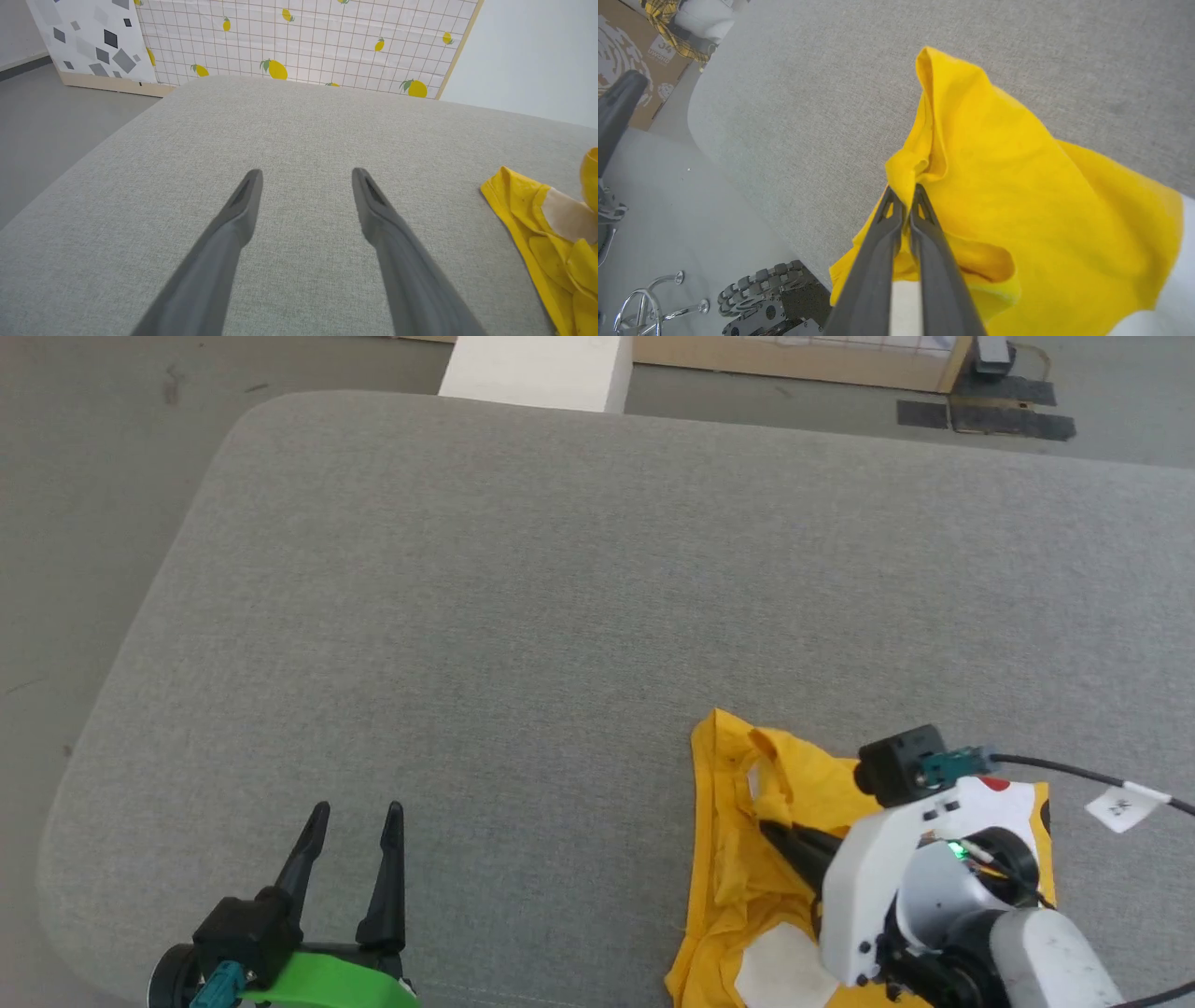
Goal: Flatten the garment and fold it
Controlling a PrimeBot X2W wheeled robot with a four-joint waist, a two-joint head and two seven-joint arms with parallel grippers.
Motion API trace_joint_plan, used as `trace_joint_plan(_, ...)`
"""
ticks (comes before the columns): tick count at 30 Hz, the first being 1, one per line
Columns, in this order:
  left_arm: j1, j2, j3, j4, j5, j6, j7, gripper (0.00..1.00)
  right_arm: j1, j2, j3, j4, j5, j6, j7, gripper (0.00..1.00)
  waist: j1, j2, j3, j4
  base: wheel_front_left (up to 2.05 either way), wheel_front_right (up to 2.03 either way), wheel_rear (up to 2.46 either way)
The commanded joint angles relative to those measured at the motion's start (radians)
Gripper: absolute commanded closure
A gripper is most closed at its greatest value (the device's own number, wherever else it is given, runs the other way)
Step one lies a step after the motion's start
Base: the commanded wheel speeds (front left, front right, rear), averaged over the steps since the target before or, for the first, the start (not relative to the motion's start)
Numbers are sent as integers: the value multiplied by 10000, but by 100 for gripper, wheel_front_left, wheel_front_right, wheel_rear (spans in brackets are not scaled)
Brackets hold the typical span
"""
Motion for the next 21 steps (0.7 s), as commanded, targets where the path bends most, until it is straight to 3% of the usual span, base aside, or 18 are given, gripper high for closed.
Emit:
trace_joint_plan(1, -177, -70, -22, 46, 103, -60, -47, 0, -210, 87, 90, 214, -49, -13, -160, 100, 0, 0, -39, 133, 0, 0, 0)
trace_joint_plan(13, -266, -153, -160, 282, 135, -172, -47, 0, -723, 439, 178, 2713, -432, -13, -1210, 100, 0, 0, -188, 469, 0, 0, 0)
trace_joint_plan(14, -272, -156, -171, 294, 133, -172, -47, 0, -765, 461, 115, 2928, -544, -13, -1291, 84, 0, 0, -199, 481, 0, 0, 0)
trace_joint_plan(15, -281, -160, -184, 310, 124, -175, -47, 0, -815, 485, 52, 3195, -664, -13, -1362, 27, 0, 0, -214, 494, 0, 0, 0)
trace_joint_plan(16, -287, -159, -193, 321, 118, -177, -47, 0, -857, 501, 5, 3392, -728, -13, -1397, 0, 0, 0, -226, 498, 0, 0, 0)
trace_joint_plan(21, -240, -128, -219, 379, 86, -155, -45, 0, -1172, 549, 164, 3864, -654, -13, -1703, 0, 0, 0, -361, 427, 0, 0, 0)
